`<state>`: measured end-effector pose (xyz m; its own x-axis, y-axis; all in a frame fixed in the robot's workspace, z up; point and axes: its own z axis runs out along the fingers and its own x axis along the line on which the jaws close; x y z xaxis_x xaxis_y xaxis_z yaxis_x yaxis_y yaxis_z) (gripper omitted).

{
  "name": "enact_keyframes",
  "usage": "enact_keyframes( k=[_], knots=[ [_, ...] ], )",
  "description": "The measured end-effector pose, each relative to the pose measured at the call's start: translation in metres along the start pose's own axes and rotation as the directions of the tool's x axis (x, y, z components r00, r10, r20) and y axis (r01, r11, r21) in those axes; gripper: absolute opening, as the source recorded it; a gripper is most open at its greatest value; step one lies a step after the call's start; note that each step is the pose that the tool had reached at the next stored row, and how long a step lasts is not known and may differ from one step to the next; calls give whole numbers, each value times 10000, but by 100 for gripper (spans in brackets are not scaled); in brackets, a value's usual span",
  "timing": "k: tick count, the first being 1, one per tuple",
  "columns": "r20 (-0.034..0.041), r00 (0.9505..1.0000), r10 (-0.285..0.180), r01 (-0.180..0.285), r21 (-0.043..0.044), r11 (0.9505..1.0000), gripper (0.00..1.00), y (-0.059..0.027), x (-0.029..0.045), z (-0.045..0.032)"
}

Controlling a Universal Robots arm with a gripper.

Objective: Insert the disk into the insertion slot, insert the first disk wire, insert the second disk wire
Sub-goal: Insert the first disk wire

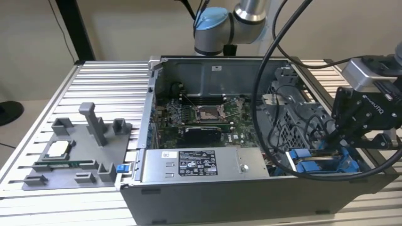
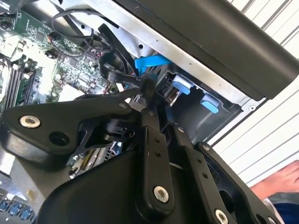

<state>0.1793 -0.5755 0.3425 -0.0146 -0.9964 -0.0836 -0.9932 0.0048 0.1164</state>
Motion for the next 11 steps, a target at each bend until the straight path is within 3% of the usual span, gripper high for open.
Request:
enact_keyframes(
  k=[11],
  knots=[
    [23,9998,187,-187,69,9998,0,0,12,29]
  ],
)
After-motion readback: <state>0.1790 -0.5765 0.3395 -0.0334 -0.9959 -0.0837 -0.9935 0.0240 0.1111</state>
